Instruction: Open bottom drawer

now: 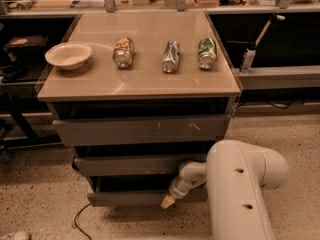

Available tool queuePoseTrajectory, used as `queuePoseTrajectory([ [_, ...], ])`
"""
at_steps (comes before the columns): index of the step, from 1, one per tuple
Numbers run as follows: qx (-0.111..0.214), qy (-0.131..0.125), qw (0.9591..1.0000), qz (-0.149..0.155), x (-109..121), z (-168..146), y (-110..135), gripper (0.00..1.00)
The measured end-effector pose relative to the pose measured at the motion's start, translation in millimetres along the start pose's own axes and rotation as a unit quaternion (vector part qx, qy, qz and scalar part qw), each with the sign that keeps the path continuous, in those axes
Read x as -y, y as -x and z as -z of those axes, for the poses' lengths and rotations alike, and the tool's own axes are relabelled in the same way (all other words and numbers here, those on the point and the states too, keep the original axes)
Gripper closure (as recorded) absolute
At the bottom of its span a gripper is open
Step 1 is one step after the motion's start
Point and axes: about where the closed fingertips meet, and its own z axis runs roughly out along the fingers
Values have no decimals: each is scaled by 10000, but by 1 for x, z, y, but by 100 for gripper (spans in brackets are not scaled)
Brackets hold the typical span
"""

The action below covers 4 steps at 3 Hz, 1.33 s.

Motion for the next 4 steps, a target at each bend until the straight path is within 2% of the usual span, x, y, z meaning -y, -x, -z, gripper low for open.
queuePoseTrajectory([
  [2, 0, 0, 10000, 0, 0, 0, 0, 89],
  [3, 0, 1, 10000, 0, 0, 0, 0, 100],
  [4, -1, 1, 10000, 0, 0, 0, 0, 100],
])
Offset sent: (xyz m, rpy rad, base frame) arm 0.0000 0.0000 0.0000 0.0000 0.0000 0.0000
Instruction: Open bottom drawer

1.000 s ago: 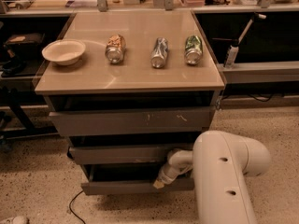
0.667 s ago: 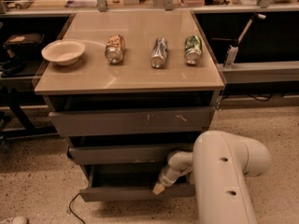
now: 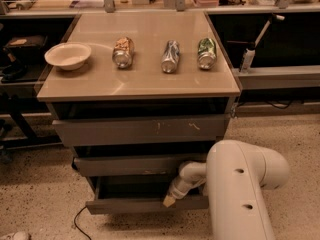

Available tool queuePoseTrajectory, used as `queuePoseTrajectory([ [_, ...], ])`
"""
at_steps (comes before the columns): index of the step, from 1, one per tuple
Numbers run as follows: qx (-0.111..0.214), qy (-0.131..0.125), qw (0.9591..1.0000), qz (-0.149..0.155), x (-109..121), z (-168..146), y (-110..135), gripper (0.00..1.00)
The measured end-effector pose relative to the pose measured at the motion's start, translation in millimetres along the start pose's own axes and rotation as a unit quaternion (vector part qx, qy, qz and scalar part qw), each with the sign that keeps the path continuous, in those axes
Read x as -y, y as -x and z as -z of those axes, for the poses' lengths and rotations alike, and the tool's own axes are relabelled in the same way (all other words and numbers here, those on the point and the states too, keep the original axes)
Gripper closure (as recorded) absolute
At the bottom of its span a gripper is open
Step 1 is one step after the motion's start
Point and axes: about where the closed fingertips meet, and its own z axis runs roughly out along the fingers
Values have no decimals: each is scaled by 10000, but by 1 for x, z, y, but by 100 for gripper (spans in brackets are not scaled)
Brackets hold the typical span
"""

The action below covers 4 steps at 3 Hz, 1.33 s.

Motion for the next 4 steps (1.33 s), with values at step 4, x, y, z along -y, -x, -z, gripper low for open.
queuePoseTrajectory([
  [4, -394, 48, 9987, -312, -53, 19, -51, 100],
])
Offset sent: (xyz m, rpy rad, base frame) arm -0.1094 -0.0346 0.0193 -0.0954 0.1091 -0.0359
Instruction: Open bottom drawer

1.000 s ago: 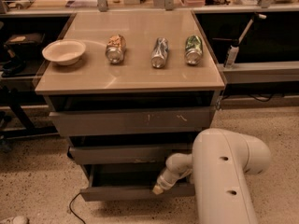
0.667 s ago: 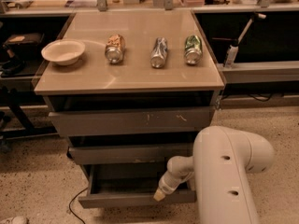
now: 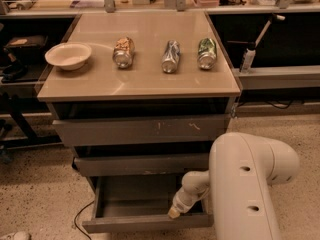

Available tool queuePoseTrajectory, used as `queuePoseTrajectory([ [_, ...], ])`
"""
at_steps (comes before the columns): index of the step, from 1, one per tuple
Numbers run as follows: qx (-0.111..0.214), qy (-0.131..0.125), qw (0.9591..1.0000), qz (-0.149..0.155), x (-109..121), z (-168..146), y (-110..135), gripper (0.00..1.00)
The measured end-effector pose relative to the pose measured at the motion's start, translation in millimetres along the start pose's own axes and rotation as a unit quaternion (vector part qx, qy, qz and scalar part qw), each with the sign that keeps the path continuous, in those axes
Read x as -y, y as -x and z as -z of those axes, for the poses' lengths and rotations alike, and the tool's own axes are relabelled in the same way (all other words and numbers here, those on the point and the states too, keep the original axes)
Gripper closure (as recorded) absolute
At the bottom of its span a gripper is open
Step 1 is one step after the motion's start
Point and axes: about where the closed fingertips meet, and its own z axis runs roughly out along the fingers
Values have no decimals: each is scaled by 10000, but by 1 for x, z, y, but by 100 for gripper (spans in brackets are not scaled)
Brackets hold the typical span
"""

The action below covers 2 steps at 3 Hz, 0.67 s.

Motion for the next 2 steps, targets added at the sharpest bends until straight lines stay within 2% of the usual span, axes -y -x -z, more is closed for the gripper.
queuePoseTrajectory([
  [1, 0, 0, 10000, 0, 0, 0, 0, 100],
  [2, 0, 0, 10000, 0, 0, 0, 0, 81],
])
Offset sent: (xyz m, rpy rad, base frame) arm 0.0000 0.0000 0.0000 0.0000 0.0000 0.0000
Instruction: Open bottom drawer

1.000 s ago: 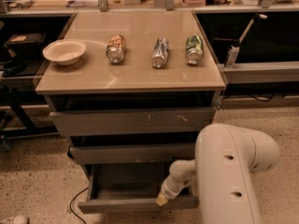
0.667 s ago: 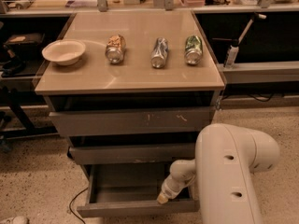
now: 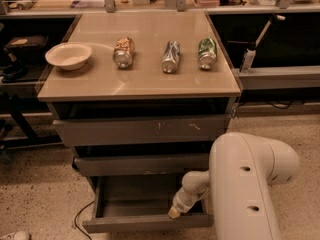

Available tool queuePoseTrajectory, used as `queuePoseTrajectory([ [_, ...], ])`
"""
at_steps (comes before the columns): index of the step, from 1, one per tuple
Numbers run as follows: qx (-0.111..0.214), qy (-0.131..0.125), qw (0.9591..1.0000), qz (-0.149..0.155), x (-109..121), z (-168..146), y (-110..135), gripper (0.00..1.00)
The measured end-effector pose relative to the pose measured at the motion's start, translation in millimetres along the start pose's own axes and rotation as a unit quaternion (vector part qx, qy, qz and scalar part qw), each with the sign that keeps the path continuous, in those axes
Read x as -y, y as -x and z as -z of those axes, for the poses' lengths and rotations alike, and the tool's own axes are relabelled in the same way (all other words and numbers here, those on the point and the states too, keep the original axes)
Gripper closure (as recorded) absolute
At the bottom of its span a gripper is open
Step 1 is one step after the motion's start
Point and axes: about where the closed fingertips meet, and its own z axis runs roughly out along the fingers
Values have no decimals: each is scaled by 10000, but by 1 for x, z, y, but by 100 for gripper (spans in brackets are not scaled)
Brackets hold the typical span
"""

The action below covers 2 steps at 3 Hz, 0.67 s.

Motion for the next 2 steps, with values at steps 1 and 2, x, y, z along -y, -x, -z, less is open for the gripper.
queuePoseTrajectory([
  [1, 0, 0, 10000, 0, 0, 0, 0, 57],
  [2, 0, 0, 10000, 0, 0, 0, 0, 34],
])
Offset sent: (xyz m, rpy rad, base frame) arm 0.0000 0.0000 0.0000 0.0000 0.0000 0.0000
